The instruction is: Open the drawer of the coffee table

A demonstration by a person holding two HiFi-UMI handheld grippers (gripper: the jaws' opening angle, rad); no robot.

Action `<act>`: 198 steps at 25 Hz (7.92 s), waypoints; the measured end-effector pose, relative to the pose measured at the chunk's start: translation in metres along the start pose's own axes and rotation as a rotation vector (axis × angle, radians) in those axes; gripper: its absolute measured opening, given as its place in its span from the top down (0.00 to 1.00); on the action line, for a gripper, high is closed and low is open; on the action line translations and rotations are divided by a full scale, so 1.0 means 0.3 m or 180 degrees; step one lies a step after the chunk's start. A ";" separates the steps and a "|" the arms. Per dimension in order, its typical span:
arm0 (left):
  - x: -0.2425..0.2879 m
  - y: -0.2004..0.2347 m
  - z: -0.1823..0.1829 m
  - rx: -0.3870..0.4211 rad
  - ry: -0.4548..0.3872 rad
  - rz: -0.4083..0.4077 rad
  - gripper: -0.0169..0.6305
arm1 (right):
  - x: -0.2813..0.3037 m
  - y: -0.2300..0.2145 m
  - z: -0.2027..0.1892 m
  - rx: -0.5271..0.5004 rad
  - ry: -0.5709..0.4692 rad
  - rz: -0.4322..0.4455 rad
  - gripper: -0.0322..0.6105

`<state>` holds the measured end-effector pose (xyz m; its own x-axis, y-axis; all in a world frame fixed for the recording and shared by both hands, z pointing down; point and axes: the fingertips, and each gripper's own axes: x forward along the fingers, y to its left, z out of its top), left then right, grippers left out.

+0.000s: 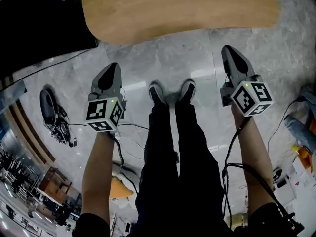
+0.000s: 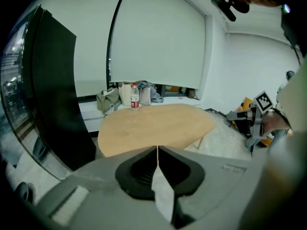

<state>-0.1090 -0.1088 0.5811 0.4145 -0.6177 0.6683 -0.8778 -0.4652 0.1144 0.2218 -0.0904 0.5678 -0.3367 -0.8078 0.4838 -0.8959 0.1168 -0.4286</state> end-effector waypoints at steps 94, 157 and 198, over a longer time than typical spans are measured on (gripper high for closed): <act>0.647 0.353 -0.556 0.0291 0.0173 0.0194 0.45 | 0.788 -0.195 -0.725 0.0804 -0.0019 0.1842 0.34; 0.160 0.138 -1.073 -0.0710 0.1223 0.0203 0.45 | 0.139 -0.229 -1.041 0.1004 0.1075 0.1148 0.52; -0.940 -0.190 1.054 -0.0325 -0.1682 -0.0500 0.97 | -0.436 1.217 0.900 -0.1194 -0.0737 0.0980 0.95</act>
<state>-0.0997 -0.1086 0.1537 0.5832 -0.7918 0.1812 -0.8036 -0.5299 0.2711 0.0171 -0.0980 0.1419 -0.5654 -0.8050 0.1796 -0.8221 0.5325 -0.2015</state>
